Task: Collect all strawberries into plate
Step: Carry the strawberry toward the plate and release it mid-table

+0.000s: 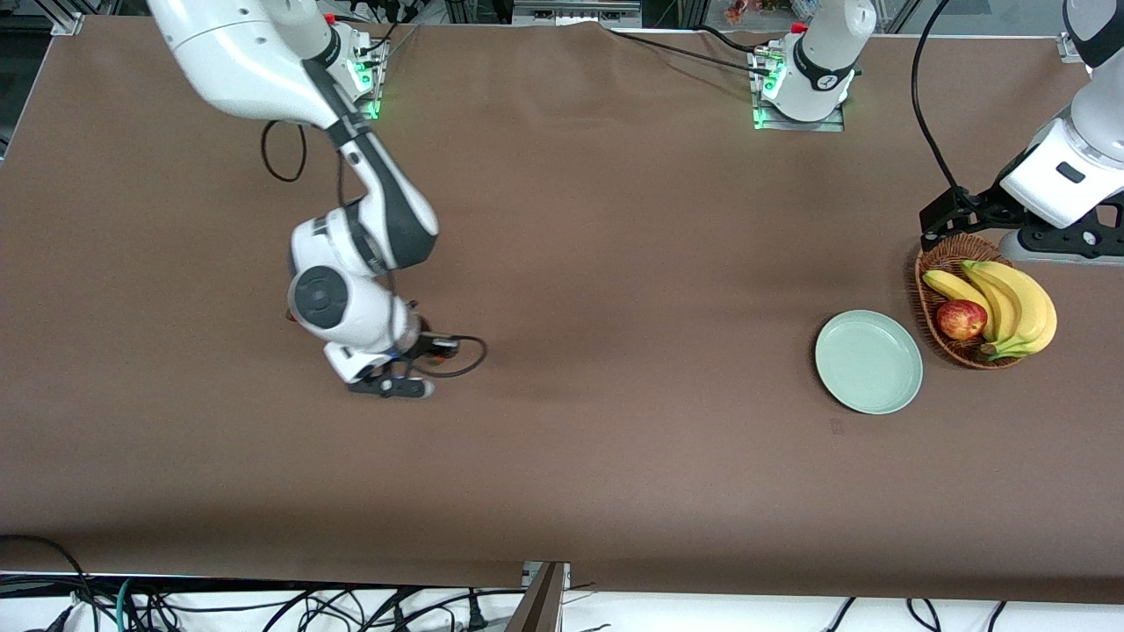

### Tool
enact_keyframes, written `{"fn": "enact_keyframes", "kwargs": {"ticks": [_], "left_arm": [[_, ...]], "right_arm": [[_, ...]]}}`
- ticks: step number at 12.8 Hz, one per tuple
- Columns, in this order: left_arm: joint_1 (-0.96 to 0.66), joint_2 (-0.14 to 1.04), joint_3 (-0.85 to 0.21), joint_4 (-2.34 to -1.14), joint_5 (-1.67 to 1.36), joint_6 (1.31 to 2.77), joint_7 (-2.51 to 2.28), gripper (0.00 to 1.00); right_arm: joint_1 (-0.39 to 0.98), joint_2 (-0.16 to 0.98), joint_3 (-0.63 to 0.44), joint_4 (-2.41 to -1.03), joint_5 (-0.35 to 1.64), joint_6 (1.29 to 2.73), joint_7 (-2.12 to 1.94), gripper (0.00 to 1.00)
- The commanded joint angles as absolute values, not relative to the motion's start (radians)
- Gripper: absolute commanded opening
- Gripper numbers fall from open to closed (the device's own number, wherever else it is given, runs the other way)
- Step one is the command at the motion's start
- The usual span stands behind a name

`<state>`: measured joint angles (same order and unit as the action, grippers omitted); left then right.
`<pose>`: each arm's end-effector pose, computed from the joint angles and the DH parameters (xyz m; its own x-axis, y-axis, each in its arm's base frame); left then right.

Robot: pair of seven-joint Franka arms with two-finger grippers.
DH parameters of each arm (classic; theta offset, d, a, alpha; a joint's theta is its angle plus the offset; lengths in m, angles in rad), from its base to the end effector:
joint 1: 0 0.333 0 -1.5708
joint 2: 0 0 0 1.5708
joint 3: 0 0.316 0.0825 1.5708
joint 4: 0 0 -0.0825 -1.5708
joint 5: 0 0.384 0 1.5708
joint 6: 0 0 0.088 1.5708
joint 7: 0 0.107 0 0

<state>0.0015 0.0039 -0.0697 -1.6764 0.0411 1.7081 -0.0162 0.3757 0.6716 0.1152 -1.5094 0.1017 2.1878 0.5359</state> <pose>0.5643 -0.0346 0.5843 0.9979 -0.0576 0.0283 -0.0564 -0.9976 -0.0401 0.6327 0.3272 0.2731 0.9895 -0.1230 -0.0759 -0.1323 -0.9820 -0.1344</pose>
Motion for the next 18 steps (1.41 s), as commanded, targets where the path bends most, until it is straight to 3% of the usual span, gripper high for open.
{"fn": "enact_keyframes", "kwargs": {"ticks": [1,3,8,9,10,14,15,17,18], "left_arm": [[0.006,0.015,-0.075,-1.646,0.061,1.686,-0.014,1.00],[0.006,0.015,-0.075,-1.646,0.061,1.686,-0.014,1.00],[0.006,0.015,-0.075,-1.646,0.061,1.684,-0.014,1.00],[0.006,0.015,-0.075,-1.646,0.061,1.684,-0.014,1.00],[0.006,0.015,-0.075,-1.646,0.061,1.684,-0.014,1.00],[0.006,0.015,-0.075,-1.646,0.061,1.684,-0.014,1.00],[0.006,0.015,-0.075,-1.646,0.061,1.684,-0.014,1.00],[0.006,0.015,-0.075,-1.646,0.061,1.684,-0.014,1.00],[0.006,0.015,-0.075,-1.646,0.060,1.684,-0.014,1.00]], "right_arm": [[0.498,0.762,0.110,-1.366,0.110,2.186,0.743,0.06],[0.557,0.825,0.115,-1.286,0.115,2.222,0.871,0.07],[0.722,0.928,0.140,-1.256,0.288,2.595,1.093,0.07],[0.751,0.951,0.138,-1.244,0.304,2.653,1.142,0.09],[0.773,0.969,0.138,-1.241,0.305,2.701,1.187,0.16],[0.805,1.040,0.138,-1.236,0.305,2.822,1.236,0.22],[0.808,1.043,0.138,-1.236,0.305,2.827,1.239,0.30],[0.808,1.036,0.137,-1.235,0.304,2.830,1.247,0.60],[0.802,1.011,0.133,-1.235,0.304,2.818,1.244,0.70]]}}
